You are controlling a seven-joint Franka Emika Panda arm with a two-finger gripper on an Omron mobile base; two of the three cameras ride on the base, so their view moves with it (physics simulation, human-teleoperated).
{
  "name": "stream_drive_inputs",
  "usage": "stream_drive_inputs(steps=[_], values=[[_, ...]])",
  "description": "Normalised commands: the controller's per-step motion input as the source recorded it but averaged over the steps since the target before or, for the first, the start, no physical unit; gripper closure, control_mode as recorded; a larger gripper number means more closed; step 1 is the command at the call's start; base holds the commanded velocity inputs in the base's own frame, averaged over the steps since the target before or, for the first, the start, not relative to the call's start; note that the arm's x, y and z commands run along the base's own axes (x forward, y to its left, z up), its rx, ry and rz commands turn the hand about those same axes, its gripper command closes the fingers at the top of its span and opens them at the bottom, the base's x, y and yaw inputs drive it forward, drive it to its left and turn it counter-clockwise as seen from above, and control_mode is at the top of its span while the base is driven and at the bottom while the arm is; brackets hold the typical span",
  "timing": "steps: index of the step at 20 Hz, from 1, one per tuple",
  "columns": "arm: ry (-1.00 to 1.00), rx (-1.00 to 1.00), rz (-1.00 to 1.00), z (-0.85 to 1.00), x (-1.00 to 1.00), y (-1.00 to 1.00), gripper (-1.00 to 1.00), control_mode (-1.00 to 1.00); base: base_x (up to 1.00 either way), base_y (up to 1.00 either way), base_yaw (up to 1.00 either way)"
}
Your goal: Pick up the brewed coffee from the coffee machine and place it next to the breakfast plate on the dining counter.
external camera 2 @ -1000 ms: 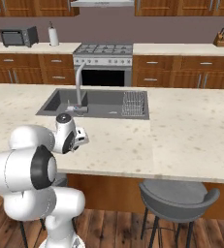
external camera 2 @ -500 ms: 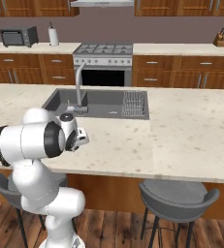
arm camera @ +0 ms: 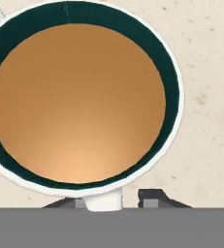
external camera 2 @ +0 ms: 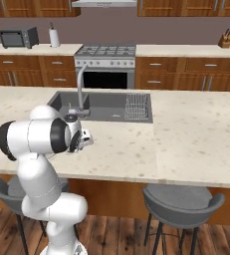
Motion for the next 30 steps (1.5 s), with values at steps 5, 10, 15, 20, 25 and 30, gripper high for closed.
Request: stream_drive_inputs(steps=[5, 10, 15, 20, 25, 30], values=[[0.00, -0.04, 0.01, 0.00, -0.21, 0.29, -1.00, -1.00, 0.00, 0.00, 0.00], [-0.04, -0.03, 0.00, 0.12, -0.45, 0.10, -1.00, -1.00, 0.00, 0.00, 0.00], [-0.06, 0.00, 0.00, 0.33, -0.61, -0.13, -1.00, -1.00, 0.00, 0.00, 0.00], [-0.15, 0.00, 0.00, 0.68, -0.66, -0.21, -1.00, -1.00, 0.00, 0.00, 0.00], [-0.26, 0.01, 0.00, 0.82, -0.80, -0.18, -1.00, -1.00, 0.00, 0.00, 0.00], [-0.36, 0.10, 0.00, 0.96, -0.85, -0.21, -1.00, -1.00, 0.00, 0.00, 0.00]])
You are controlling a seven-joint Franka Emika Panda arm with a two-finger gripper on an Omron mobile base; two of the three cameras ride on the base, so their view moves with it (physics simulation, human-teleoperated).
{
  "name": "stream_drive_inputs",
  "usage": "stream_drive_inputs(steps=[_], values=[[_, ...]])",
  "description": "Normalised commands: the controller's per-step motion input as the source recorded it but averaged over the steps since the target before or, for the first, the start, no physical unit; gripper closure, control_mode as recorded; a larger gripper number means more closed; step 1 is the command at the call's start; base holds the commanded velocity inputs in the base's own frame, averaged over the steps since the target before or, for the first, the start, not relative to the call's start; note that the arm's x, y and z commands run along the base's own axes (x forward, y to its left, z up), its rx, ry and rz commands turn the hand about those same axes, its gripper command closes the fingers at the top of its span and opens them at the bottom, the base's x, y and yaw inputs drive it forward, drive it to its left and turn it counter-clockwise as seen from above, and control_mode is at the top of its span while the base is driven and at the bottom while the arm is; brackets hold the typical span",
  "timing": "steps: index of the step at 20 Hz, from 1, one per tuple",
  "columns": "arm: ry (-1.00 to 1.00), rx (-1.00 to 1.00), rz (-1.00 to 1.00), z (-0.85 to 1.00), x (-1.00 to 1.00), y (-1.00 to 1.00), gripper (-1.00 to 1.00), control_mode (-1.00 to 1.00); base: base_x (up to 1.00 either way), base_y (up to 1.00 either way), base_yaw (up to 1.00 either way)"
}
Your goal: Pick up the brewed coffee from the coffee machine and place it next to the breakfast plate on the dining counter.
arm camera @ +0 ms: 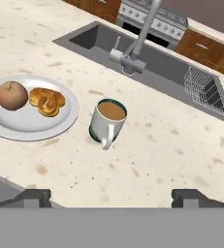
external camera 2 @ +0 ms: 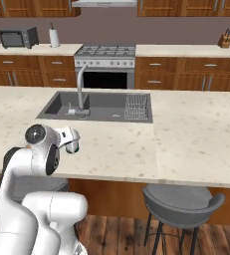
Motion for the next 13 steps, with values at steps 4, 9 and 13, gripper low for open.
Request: stream_drive_inputs(steps=[4, 9, 13], values=[[-0.52, 0.33, 0.05, 0.56, -0.73, -0.60, -1.00, -1.00, 0.00, 0.00, 0.00], [-0.23, 0.40, 0.03, 0.00, -0.43, -0.66, -1.00, -1.00, 0.00, 0.00, 0.00], [-0.19, 0.36, 0.01, 0.00, -0.38, -0.60, -1.00, -1.00, 0.00, 0.00, 0.00]])
